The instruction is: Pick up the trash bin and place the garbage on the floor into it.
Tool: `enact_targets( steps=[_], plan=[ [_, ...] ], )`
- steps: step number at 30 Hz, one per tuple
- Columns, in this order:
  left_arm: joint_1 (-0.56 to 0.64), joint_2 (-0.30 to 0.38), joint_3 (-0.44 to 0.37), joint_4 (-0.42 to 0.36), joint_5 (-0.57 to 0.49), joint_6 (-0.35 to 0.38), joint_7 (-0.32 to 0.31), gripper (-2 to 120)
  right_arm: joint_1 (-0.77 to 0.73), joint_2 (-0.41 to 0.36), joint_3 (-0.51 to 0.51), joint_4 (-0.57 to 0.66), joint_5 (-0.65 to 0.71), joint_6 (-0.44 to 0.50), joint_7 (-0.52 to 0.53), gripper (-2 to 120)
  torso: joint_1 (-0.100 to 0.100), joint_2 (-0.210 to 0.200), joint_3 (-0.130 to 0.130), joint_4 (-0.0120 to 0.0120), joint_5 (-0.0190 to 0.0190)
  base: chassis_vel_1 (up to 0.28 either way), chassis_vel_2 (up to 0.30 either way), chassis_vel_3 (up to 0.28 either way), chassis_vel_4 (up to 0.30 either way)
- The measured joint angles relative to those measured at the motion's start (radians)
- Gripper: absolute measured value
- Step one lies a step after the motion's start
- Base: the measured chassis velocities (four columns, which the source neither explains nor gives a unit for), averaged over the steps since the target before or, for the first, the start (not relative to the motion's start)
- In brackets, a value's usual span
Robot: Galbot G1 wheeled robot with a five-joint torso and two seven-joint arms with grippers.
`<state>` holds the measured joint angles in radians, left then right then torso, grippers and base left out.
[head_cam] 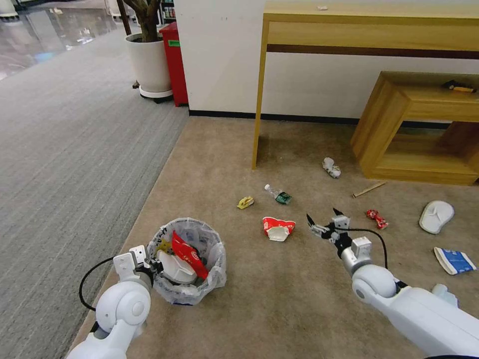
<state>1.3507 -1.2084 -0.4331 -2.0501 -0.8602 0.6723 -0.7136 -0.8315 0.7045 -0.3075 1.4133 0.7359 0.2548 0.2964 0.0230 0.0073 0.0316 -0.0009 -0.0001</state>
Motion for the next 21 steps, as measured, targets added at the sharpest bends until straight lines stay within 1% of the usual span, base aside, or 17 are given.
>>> enact_targets(
  steps=[1, 4, 5, 8, 9, 12, 13, 14, 16, 21],
  plan=[
    [0.000, 0.000, 0.000, 0.000, 0.000, 0.000, 0.000, 0, 0.000, 0.000, 0.000, 0.000, 0.000, 0.000, 0.000, 100, 0.000, 0.000, 0.000, 0.0000, 0.0000, 0.000, 0.000, 0.000, 0.000],
    [0.006, -0.010, 0.002, -0.015, 0.002, -0.001, 0.002, 0, 0.063, 0.041, -0.066, -0.110, -0.004, -0.005, -0.032, 100, 0.000, 0.000, 0.000, 0.0000, -0.0001, 0.000, 0.000, 0.000, 0.000],
    [0.006, -0.010, 0.002, -0.015, 0.002, -0.001, 0.002, 0, 0.063, 0.041, -0.066, -0.110, -0.004, -0.005, -0.032, 100, 0.000, 0.000, 0.000, 0.0000, -0.0001, 0.000, 0.000, 0.000, 0.000],
    [0.013, -0.015, 0.003, -0.026, 0.005, -0.001, 0.003, 0, 0.131, 0.085, -0.126, -0.214, -0.015, -0.005, -0.065, 100, 0.000, 0.000, 0.000, 0.0004, -0.0002, 0.000, 0.000, 0.000, 0.000],
    [0.013, -0.015, 0.003, -0.026, 0.005, -0.001, 0.003, 0, 0.131, 0.085, -0.126, -0.214, -0.015, -0.005, -0.065, 100, 0.000, 0.000, 0.000, 0.0004, -0.0002, 0.000, 0.000, 0.000, 0.000],
    [0.028, -0.020, 0.001, -0.040, 0.008, -0.001, 0.004, 0, 0.214, 0.150, -0.212, -0.357, -0.035, 0.002, -0.104, 100, 0.000, 0.000, 0.000, 0.0005, 0.0000, 0.000, 0.000, 0.000, 0.000],
    [0.028, -0.020, 0.001, -0.040, 0.008, -0.001, 0.004, 0, 0.214, 0.150, -0.212, -0.357, -0.035, 0.002, -0.104, 100, 0.000, 0.000, 0.000, 0.0005, 0.0000, 0.000, 0.000, 0.000, 0.000],
    [0.031, -0.021, -0.001, -0.042, 0.011, -0.001, 0.004, 0, 0.234, 0.163, -0.237, -0.389, -0.045, 0.007, -0.117, 100, 0.000, 0.000, 0.000, 0.0004, -0.0003, 0.000, 0.000, 0.000, 0.000],
    [0.035, -0.022, -0.005, -0.046, 0.013, -0.001, 0.005, 0, 0.250, 0.177, -0.267, -0.415, -0.056, 0.013, -0.131, 100, 0.000, 0.000, 0.000, 0.0001, -0.0001, 0.000, 0.000, 0.000, 0.000],
    [0.040, -0.027, -0.007, -0.047, 0.018, -0.003, 0.008, 0, 0.276, 0.194, -0.315, -0.443, -0.072, 0.020, -0.149, 100, 0.000, 0.000, 0.000, 0.0000, -0.0003, 0.000, 0.000, 0.000, 0.000]
  ],
)
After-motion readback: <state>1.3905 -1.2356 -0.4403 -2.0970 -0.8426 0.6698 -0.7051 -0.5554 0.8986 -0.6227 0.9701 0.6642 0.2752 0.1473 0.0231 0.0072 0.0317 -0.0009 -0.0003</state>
